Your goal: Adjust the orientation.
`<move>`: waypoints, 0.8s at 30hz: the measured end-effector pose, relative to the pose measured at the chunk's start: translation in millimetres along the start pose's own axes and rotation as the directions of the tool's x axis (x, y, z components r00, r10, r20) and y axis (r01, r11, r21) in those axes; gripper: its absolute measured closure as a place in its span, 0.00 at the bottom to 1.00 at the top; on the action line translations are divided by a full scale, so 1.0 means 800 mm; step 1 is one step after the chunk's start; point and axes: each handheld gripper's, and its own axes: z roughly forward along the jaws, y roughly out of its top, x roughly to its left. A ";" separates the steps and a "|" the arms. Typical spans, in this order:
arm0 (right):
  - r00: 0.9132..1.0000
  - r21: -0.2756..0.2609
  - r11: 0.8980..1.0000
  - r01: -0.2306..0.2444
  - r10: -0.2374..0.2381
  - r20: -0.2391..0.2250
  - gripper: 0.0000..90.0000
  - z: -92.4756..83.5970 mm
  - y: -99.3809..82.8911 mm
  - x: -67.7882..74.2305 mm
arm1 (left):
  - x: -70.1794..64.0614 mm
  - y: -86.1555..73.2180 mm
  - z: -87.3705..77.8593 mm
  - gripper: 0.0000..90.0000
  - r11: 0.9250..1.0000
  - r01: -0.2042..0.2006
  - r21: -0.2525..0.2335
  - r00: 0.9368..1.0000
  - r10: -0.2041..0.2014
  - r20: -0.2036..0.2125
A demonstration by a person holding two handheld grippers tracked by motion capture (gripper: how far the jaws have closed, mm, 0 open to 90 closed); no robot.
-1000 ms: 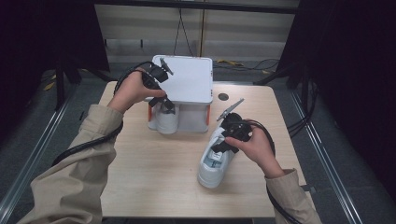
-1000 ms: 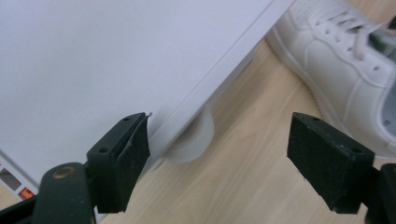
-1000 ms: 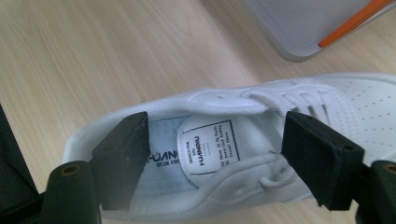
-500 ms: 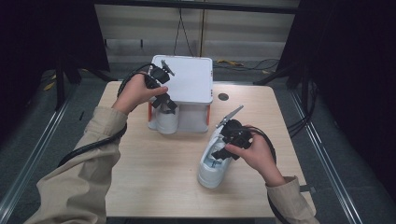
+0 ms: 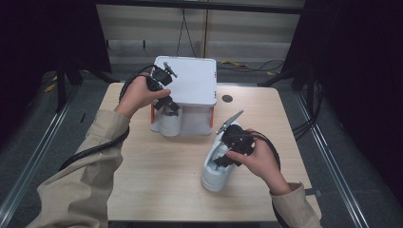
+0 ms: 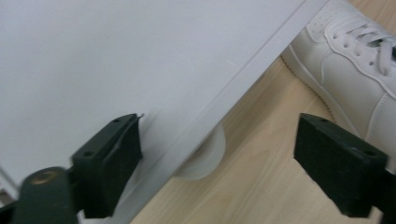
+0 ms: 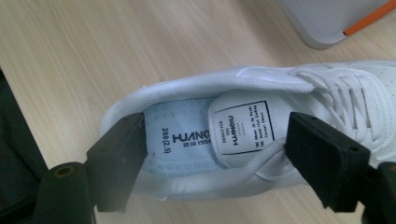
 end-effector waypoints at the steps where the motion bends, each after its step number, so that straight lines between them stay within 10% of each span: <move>1: 1.000 -0.005 1.000 -0.005 0.005 -0.007 0.25 -0.001 0.001 0.001 | 0.001 0.000 -0.001 0.19 1.000 0.003 0.004 1.000 -0.003 0.004; 24: 0.998 0.026 0.999 0.032 -0.031 -0.056 0.32 0.011 0.027 0.027 | 0.013 -0.006 -0.002 0.20 0.999 0.030 -0.026 1.000 -0.030 -0.006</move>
